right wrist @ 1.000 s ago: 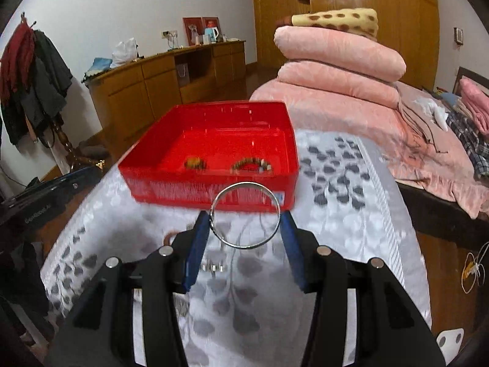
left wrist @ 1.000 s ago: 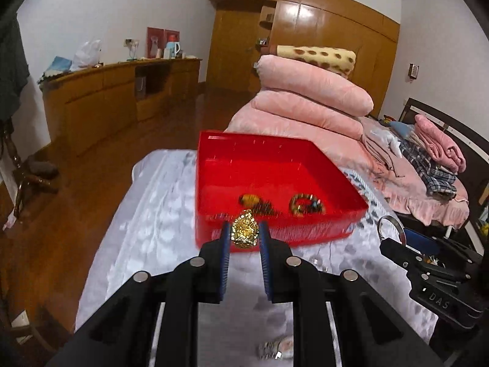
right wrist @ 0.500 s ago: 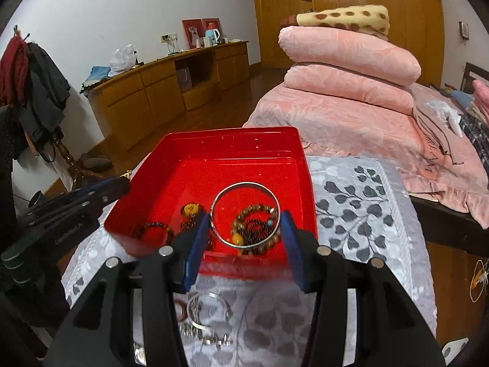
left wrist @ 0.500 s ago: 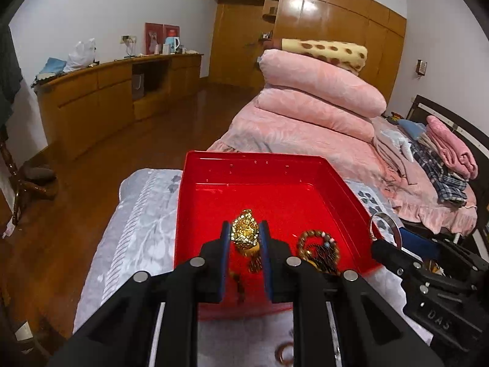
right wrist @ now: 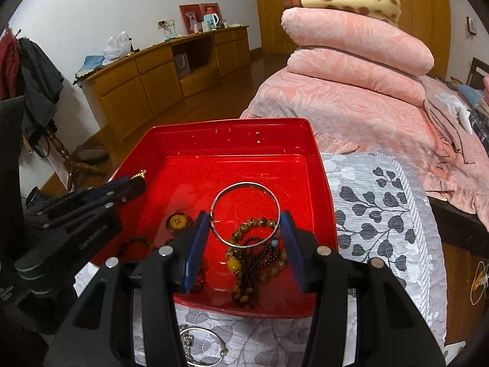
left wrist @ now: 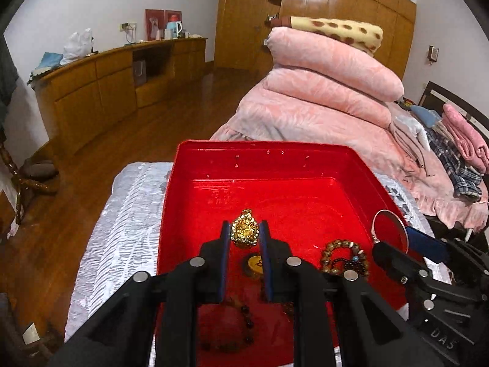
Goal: Organize jewelry
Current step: 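Lower the pendant and bangle into the red tin box and open both grippers, then move the left gripper to the brown wooden ring while the right moves to the silver chain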
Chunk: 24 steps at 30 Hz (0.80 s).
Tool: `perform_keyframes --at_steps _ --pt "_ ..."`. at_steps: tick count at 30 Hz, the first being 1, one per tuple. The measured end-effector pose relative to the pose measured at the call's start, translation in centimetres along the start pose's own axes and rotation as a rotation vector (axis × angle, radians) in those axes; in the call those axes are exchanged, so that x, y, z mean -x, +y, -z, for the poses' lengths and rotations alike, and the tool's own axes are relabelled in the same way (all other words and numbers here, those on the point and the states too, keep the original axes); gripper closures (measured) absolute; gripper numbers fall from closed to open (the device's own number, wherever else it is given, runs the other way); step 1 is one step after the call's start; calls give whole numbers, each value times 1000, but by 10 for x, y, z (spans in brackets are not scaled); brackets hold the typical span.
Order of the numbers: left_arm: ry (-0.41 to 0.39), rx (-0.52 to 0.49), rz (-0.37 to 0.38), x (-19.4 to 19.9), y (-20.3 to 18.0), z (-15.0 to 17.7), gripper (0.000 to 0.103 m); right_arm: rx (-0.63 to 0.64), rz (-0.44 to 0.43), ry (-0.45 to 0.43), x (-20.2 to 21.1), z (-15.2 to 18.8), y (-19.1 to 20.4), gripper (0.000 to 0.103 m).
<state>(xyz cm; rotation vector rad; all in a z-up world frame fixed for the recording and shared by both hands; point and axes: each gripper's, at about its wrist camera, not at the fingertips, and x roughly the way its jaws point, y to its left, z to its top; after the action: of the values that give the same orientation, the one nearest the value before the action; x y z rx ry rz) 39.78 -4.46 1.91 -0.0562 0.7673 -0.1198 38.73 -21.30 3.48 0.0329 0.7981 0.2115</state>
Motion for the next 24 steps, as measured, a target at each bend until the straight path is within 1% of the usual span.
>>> perform_keyframes --at_steps 1,2,3,4,6,8,9,13,15,17,19,24 --pt "7 1 -1 -2 1 1 81 0 2 2 -2 0 -1 56" --pt "12 4 -2 -3 2 1 76 -1 8 5 -3 0 -1 54" --pt "10 13 3 -3 4 2 63 0 13 5 -4 1 -2 43" --pt "2 17 8 -2 5 2 55 -2 19 0 -4 1 -2 36" --pt "-12 17 8 1 7 2 51 -4 28 -14 -1 1 -5 36" --pt "-24 19 15 6 8 3 47 -13 19 -26 4 1 -7 35" --pt "-31 20 15 9 8 2 43 -18 20 -33 6 0 -10 34" --pt "-64 20 -3 25 13 4 36 -37 28 -63 19 3 -17 27" --pt "-76 26 -12 33 16 5 33 -48 32 -71 25 6 -21 26" --pt "-88 27 -22 43 21 10 31 -58 34 -78 33 11 -24 24" --pt "-94 24 -31 53 25 18 26 -63 41 -84 41 19 -26 21" --pt "-109 22 -46 76 35 40 16 -63 63 -81 59 44 -27 17"
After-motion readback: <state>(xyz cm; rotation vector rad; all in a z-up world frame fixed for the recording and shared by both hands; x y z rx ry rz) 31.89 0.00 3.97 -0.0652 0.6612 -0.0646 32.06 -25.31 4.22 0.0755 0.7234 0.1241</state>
